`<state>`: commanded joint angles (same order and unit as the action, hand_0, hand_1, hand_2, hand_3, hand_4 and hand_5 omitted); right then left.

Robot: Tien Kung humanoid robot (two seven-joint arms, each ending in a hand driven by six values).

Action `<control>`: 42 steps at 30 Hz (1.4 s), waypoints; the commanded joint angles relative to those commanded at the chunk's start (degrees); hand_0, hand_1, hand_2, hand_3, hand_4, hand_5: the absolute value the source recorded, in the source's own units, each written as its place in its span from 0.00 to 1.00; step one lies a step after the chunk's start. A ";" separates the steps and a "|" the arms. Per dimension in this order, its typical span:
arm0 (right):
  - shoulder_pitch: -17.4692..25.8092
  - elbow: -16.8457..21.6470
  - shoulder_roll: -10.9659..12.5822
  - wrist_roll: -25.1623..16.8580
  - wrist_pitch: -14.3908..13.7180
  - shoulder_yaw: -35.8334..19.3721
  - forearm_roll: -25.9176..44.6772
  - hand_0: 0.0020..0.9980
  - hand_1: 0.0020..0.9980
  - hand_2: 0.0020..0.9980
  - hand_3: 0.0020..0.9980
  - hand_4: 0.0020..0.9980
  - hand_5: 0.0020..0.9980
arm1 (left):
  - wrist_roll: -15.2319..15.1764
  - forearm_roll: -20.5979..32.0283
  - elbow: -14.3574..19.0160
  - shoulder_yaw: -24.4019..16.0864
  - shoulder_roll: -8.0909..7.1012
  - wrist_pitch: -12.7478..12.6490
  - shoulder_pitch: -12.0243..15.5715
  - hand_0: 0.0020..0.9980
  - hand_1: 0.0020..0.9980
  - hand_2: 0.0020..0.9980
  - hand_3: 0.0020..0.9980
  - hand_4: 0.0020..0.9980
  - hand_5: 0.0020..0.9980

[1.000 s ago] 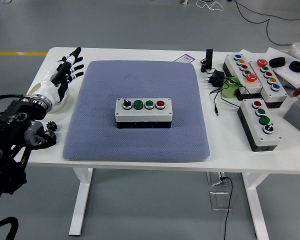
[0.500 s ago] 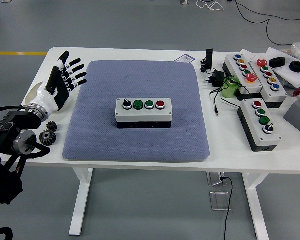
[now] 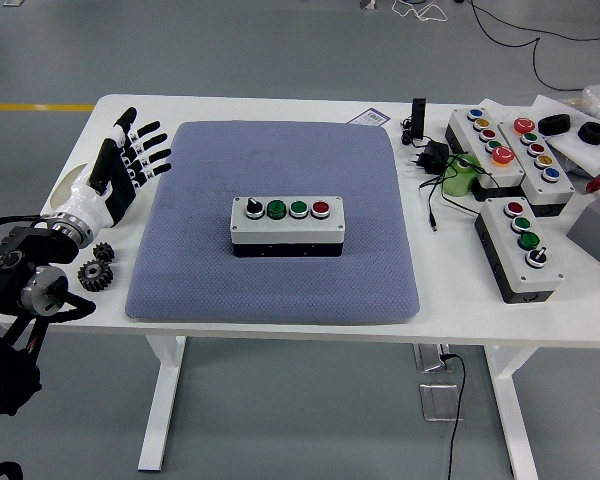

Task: Pick up the button,place it on the desk,press the button,press the button

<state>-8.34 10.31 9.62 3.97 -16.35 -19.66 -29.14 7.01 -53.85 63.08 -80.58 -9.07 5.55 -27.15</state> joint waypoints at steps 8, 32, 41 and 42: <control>-0.43 0.00 -0.27 0.12 0.03 0.08 0.17 0.64 0.53 0.55 0.63 0.24 0.24 | -0.63 -0.49 0.36 -0.71 0.24 -1.01 -0.01 0.84 0.88 0.90 0.87 0.77 1.00; -0.80 0.00 -0.35 0.60 0.24 -0.47 -0.96 0.64 0.53 0.55 0.63 0.23 0.24 | -8.48 0.63 0.72 -0.03 2.15 -7.16 1.64 0.84 0.86 0.88 0.86 0.76 1.00; -0.80 0.00 -0.24 0.61 0.38 -0.33 -1.04 0.64 0.53 0.55 0.63 0.24 0.24 | -8.44 0.38 0.87 -0.08 2.62 -7.04 2.38 0.84 0.86 0.88 0.86 0.76 1.00; -0.76 0.00 -0.24 0.58 0.38 -0.25 -0.93 0.64 0.53 0.55 0.63 0.24 0.24 | -8.42 0.38 0.90 -0.05 2.61 -7.00 2.40 0.84 0.86 0.88 0.86 0.76 1.00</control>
<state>-9.10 10.31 9.38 4.54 -15.97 -19.91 -30.06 -1.41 -53.47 63.97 -80.63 -6.46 -1.45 -24.75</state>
